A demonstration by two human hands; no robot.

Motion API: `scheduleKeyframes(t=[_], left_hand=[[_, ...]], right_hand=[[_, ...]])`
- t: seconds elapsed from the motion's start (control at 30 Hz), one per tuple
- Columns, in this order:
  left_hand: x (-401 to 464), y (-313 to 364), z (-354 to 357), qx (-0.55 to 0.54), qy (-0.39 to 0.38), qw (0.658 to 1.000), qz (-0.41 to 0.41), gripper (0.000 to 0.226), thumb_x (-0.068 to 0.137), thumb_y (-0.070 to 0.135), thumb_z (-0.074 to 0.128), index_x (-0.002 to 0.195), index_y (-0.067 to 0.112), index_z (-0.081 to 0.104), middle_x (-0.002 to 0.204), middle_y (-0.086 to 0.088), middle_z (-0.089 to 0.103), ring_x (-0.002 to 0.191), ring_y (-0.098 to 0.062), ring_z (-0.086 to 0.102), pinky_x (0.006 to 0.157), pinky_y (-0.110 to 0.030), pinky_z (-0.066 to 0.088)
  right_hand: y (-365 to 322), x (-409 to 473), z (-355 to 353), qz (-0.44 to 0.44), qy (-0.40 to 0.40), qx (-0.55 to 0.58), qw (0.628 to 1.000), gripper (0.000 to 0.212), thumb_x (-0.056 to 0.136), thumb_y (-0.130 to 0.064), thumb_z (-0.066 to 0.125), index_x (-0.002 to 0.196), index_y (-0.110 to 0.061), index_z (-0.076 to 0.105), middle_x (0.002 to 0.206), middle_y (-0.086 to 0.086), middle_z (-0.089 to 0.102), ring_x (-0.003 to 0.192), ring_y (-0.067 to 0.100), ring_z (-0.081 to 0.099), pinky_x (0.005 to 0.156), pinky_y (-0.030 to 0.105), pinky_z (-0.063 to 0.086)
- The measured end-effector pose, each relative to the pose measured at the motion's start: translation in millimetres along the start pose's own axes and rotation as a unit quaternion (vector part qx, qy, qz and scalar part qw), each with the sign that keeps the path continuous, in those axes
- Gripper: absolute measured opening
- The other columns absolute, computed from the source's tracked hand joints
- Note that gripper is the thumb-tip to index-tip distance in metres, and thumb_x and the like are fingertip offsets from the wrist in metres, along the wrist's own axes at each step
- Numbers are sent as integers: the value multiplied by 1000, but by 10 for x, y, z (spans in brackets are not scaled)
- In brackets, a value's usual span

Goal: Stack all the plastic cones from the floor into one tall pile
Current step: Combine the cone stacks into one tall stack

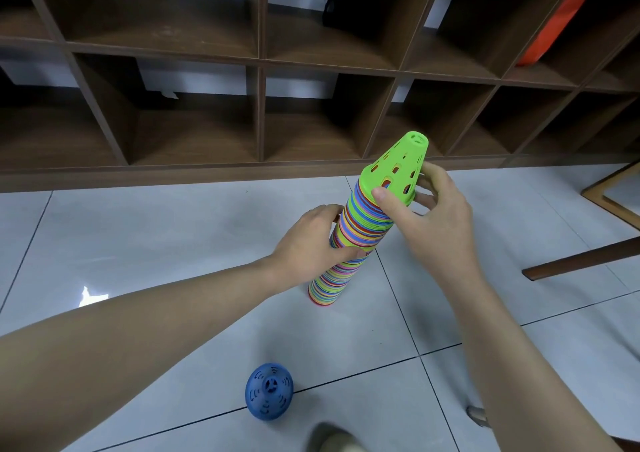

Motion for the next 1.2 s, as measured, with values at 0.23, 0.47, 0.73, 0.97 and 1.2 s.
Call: scheduleKeyframes(t=[0.23,0.47,0.73,0.97,1.2], left_hand=[[-71,-183,-80,30,-25,998,-45,84,74,56,80,143,21,47,129,4,57,105,-9,54,88,-26,47],[-459,-607,-57,19,-81,991,-109,74,77,54,79,137,21,52,120,5,58,98,-12,56,76,-19,42],[-983,-1086,-20,42,-199,960,-193,44,91,49,67,122,19,61,114,3,62,94,-15,59,81,-22,45],[-1568,-1595,123,69,-253,934,-244,21,98,38,62,109,21,64,107,4,66,94,-13,60,80,-22,42],[-1930,-1725,329,68,-310,908,-273,34,103,40,47,117,17,66,115,1,68,103,-19,60,89,-29,45]], right_hand=[[-37,-246,-160,-20,32,-16,999,69,72,-52,83,127,-22,54,127,-10,61,112,3,61,91,24,52],[-36,-626,-109,-67,16,27,997,50,77,-50,74,118,-25,58,116,-7,65,105,16,65,86,35,53],[361,-1594,624,-37,-280,-13,959,59,69,-46,85,118,-31,57,114,-14,59,102,17,61,81,29,50],[720,-2165,1071,-43,-432,-101,895,67,76,-56,78,135,-40,50,136,-31,38,128,-6,41,105,13,35],[933,-2196,1136,7,-391,-89,916,46,84,-36,73,125,-40,51,125,-25,51,118,2,54,98,26,46]])
Point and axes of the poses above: each hand's wrist, its own x-axis towards the middle knuckle, its own z-axis out of the palm, y = z × x, the point moved 3 cm from there along x, towards the middle knuckle
